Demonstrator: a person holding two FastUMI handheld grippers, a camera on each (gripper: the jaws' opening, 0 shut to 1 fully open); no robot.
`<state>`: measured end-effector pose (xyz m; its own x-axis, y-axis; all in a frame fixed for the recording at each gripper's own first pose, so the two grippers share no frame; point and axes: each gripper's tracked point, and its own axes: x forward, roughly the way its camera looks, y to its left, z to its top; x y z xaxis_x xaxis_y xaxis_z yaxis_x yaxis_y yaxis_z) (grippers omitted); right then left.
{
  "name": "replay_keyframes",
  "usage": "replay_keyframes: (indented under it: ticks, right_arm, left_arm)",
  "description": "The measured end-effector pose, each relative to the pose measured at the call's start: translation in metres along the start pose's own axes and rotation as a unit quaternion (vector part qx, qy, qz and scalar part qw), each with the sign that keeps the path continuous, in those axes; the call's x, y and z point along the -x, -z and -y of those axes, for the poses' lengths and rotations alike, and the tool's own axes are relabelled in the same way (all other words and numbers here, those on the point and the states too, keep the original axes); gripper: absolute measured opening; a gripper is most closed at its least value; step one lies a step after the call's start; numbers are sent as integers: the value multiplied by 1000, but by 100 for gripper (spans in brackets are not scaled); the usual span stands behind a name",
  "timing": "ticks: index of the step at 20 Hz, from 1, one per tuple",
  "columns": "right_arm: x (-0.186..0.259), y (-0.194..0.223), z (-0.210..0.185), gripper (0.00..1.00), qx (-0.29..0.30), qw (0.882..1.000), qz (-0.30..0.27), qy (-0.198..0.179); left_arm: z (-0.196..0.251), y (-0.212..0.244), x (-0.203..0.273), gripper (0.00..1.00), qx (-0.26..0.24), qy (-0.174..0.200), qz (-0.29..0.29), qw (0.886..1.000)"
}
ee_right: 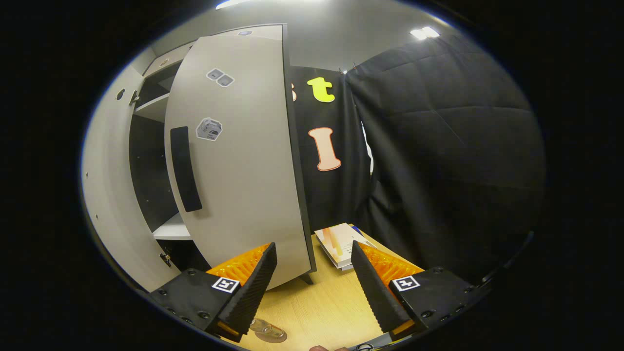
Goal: Grasp the bottle in the cabinet with the left hand and place it on the coaster, then close the right door with the right hand and the left door with the left hand.
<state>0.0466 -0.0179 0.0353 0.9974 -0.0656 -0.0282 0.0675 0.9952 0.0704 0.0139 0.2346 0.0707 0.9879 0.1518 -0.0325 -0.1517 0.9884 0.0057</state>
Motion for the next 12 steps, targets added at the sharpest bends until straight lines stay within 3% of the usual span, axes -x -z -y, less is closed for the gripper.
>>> replay_keyframes:
  ticks: [4,8,12]
  right_arm:
    - [-3,2,3,98,-5,1000,-1,-5]
    - [-2,0,20,98,-3,1000,-1,-1]
    - [-6,-6,49,98,-9,1000,0,12]
  left_arm:
    - [67,2,-5,79,1,40,4,999]
    - [118,-8,-15,79,-1,42,21,999]
    - [184,-4,-33,82,-11,74,17,997]
